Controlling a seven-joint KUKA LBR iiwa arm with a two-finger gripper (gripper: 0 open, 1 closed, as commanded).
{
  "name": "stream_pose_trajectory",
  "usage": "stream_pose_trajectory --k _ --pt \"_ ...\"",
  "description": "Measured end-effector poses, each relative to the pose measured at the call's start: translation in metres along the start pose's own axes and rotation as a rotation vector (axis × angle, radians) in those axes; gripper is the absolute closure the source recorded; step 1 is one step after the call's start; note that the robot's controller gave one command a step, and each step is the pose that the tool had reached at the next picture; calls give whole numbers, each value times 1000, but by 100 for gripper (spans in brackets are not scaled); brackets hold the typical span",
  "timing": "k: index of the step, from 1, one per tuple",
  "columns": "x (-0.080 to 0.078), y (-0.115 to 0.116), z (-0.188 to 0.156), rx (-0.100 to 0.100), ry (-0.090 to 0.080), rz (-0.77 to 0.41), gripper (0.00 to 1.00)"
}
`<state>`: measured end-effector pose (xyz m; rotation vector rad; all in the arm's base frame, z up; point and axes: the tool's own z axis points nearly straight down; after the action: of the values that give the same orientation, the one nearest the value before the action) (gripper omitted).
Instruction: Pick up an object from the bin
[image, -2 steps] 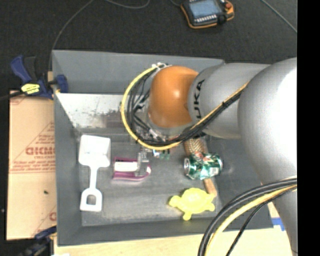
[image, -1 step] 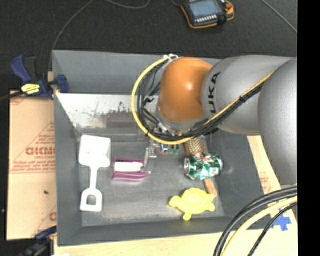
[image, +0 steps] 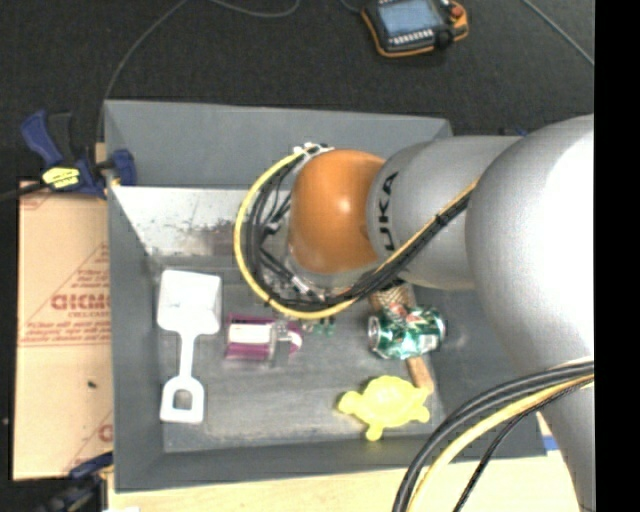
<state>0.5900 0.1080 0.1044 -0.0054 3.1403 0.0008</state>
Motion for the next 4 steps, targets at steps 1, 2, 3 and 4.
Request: stream_pose_trajectory --k 1,2,3,4 --pt "-4 1 35 -7 -20 134 0" --pt "11 -11 33 -3 -5 148 100" --pt "11 -11 33 -3 -5 149 100" --pt "14 -12 -3 0 6 150 100"
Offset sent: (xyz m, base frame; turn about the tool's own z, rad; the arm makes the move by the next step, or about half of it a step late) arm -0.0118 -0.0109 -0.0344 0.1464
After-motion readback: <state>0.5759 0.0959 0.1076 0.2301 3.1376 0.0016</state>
